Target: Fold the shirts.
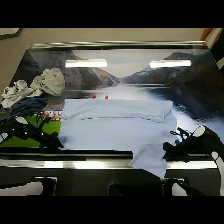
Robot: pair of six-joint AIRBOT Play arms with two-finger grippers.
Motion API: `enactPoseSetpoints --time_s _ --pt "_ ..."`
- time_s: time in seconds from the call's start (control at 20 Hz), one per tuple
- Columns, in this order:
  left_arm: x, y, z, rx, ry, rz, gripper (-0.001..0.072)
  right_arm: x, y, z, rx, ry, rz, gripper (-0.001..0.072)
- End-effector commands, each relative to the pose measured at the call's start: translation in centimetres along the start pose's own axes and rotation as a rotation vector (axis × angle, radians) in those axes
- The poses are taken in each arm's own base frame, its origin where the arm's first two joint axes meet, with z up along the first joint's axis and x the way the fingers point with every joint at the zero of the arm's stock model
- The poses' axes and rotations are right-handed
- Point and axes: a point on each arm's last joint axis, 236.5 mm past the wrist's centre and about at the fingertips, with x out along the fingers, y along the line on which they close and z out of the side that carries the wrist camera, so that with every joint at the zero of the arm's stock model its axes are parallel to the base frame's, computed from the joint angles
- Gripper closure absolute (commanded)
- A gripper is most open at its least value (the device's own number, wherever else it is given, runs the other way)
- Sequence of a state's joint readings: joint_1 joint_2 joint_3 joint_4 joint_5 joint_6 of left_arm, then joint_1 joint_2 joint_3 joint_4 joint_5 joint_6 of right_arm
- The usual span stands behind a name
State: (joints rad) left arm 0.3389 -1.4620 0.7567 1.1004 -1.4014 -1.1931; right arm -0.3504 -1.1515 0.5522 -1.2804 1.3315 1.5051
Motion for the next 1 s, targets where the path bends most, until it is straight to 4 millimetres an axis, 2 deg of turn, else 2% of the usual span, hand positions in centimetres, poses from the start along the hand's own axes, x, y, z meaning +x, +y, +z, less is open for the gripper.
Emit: enactPoseSetpoints --time_s 0.0,0.1,0.2,0.3,0.45,0.55,0.65,0.8,0.95 --pt "-2.3 -0.9 2.1 0.045 -0.1 0.014 0.0677 -2.6 1.1 1.6 -0.043 -0.074 0.016 0.067" --pt "-5.6 -3.2 4.2 0.091 -0.208 -0.011 0.0677 -6.4 2.3 3.9 -0.07 -0.167 0.017 0.0673" --pt "-8.9 -5.2 6.8 0.096 -0.31 -0.027 0.0678 -10.4 3.6 7.1 -0.06 -0.288 0.028 0.0675" --pt "-11.7 -6.8 9.2 0.137 -0.377 -0.012 0.0678 -13.3 4.6 10.2 -0.078 -0.356 0.035 0.0675" --pt "-14.0 -9.0 13.3 0.176 -0.425 0.003 0.0678 -16.7 8.3 16.2 -0.075 -0.464 0.168 0.0674" --pt "-14.9 -9.9 16.5 0.172 -0.445 0.002 0.0678 -18.2 9.6 20.5 -0.02 -0.545 0.237 0.0674" --pt "-15.3 -10.7 19.8 0.174 -0.461 -0.003 0.0678 -17.9 10.1 23.4 0.029 -0.558 0.287 0.0674" --pt "-13.9 -11.8 23.6 0.157 -0.447 -0.076 0.0677 -15.4 10.5 25.9 0.089 -0.531 0.355 0.0671" --pt "-11.1 -10.8 25.1 0.107 -0.392 -0.121 0.0677 -13.4 9.8 26.8 0.114 -0.501 0.348 0.0669"
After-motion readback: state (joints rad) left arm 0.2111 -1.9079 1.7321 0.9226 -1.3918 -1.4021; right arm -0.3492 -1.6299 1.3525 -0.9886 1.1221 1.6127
